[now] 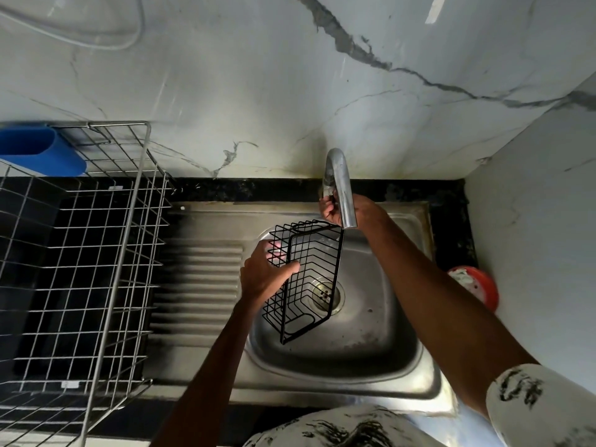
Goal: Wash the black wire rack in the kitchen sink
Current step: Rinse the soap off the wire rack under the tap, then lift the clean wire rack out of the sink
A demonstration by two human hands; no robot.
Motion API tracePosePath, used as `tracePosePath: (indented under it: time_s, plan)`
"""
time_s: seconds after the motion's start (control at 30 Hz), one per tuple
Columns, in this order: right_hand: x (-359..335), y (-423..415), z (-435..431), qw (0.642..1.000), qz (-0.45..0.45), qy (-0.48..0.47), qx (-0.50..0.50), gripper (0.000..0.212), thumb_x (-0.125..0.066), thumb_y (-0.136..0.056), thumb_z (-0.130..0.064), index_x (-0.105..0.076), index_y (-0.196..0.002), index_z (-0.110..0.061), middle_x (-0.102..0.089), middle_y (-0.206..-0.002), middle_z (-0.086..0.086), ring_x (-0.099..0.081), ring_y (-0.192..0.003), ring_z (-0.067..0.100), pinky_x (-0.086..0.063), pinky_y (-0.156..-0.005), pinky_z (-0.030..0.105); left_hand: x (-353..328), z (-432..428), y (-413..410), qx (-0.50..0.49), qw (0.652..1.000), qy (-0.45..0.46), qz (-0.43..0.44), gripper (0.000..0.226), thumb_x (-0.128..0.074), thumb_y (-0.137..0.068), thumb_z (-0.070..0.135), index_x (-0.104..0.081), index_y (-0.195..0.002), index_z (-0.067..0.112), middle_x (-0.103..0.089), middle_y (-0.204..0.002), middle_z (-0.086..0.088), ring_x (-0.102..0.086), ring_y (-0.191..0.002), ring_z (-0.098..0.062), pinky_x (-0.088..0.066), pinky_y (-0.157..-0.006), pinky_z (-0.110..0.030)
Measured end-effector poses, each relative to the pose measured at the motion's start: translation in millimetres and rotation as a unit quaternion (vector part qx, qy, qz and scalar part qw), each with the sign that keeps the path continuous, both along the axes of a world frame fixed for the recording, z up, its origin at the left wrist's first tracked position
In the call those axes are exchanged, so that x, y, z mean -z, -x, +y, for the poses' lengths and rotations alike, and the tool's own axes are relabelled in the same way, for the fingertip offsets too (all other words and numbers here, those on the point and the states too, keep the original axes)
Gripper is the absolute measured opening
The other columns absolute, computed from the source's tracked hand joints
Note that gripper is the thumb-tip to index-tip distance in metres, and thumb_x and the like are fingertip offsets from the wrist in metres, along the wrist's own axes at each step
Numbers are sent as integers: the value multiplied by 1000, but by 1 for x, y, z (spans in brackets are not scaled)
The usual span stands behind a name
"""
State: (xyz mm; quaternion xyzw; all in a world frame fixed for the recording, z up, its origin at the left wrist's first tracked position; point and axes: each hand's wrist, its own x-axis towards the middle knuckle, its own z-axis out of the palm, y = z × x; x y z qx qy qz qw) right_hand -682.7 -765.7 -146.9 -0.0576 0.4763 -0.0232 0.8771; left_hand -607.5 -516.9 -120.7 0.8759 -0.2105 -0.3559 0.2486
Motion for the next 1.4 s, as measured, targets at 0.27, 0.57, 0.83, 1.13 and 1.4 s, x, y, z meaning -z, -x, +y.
tracePosePath:
  time_s: [0.27, 0.57, 0.83, 1.13, 1.4]
  plan:
    - [-5, 3, 2, 1000, 2, -3, -6, 35, -35, -102, -15, -54, -74, -3, -51, -64, 8, -50, -46, 17, -44, -41, 20, -3, 1, 2, 5, 1000, 2, -5, 105, -68, -50, 71, -50, -141, 22, -62, -140, -4, -60, -124, -24, -50, -104, -50]
    - [-16, 11, 7, 998, 11, 54, 14, 29, -38, -104, -12, -58, -87, 1, -55, -76, 10, -54, -56, 16, -50, -42, 24, -17, -1, 9, 5, 1000, 6, -8, 104, -71, -53, 67, -48, -144, 21, -61, -139, -5, -62, -121, -25, -50, -104, -51]
    - [-28, 32, 23, 979, 27, 203, 15, 17, -48, -101, -3, -55, -114, 5, -66, -101, 23, -68, -68, 22, -56, -54, 29, -28, -1, 14, 25, 999, 12, -25, 98, -72, -55, 69, -51, -140, 23, -62, -137, -2, -62, -118, -22, -51, -103, -47]
    - [-47, 99, 74, 785, 209, 577, -81, 22, -67, -90, -11, -71, -89, -33, -74, -93, -8, -69, -92, 14, -59, -84, 34, -51, 20, 36, 28, 998, 29, -41, 94, -81, -62, 67, -51, -138, 20, -65, -130, -1, -62, -110, -19, -50, -101, -43]
    - [-66, 132, 171, 729, 146, 641, -191, 16, -66, -95, -24, -69, -106, -35, -72, -105, -7, -69, -91, 8, -54, -71, 18, -85, 29, 59, 28, 998, -7, -49, 117, -74, -56, 87, -49, -139, 8, -59, -138, -13, -60, -119, -32, -54, -90, -39]
